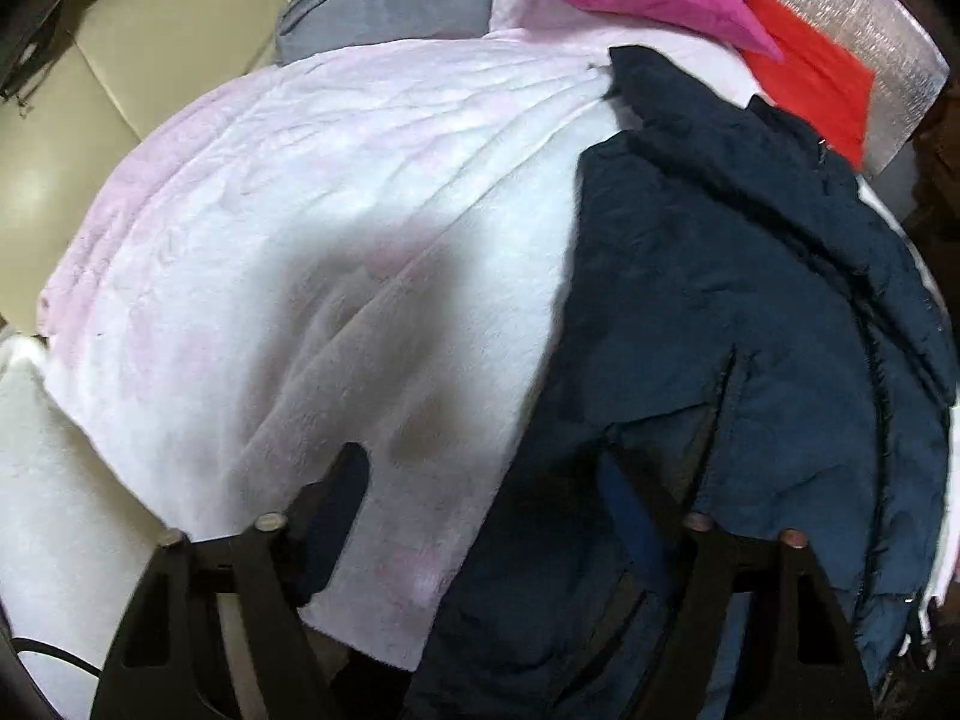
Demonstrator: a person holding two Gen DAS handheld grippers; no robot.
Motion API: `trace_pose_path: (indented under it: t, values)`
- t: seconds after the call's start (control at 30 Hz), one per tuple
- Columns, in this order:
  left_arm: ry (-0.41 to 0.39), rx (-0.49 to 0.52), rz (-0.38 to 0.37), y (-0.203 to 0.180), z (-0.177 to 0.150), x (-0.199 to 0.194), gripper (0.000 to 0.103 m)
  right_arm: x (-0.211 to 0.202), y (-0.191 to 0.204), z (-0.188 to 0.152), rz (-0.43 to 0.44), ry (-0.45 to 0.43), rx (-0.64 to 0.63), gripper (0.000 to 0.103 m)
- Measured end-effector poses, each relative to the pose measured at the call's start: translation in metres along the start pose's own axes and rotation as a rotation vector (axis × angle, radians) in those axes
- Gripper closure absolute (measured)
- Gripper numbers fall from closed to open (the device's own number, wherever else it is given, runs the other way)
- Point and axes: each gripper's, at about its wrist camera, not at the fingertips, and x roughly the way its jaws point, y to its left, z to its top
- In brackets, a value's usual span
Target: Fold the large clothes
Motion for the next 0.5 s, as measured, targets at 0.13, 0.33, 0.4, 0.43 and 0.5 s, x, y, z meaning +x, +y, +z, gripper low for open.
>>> trace_pose_path:
  t: [0.13, 0.33, 0.4, 0.43, 0.5]
  values:
    - [0.008, -0.010, -0.062, 0.008, -0.001, -0.003, 0.050, 0.000, 0.001, 0.000, 0.074, 0.026, -0.001, 0.070]
    - [0.028, -0.065, -0.074, 0.018, -0.009, -0.012, 0.041, 0.009, -0.001, -0.005, 0.051, 0.048, 0.009, 0.069]
    - [0.034, -0.091, -0.078, 0.024, -0.013, -0.014, 0.038, 0.010, -0.004, -0.007, 0.055, 0.052, 0.020, 0.069]
    - [0.037, -0.097, -0.073, 0.024, -0.016, -0.015, 0.035, 0.011, -0.005, -0.008, 0.057, 0.052, 0.024, 0.068]
    - [0.054, -0.098, -0.066, 0.023, -0.023, -0.016, 0.034, 0.010, -0.006, -0.008, 0.065, 0.053, 0.029, 0.068]
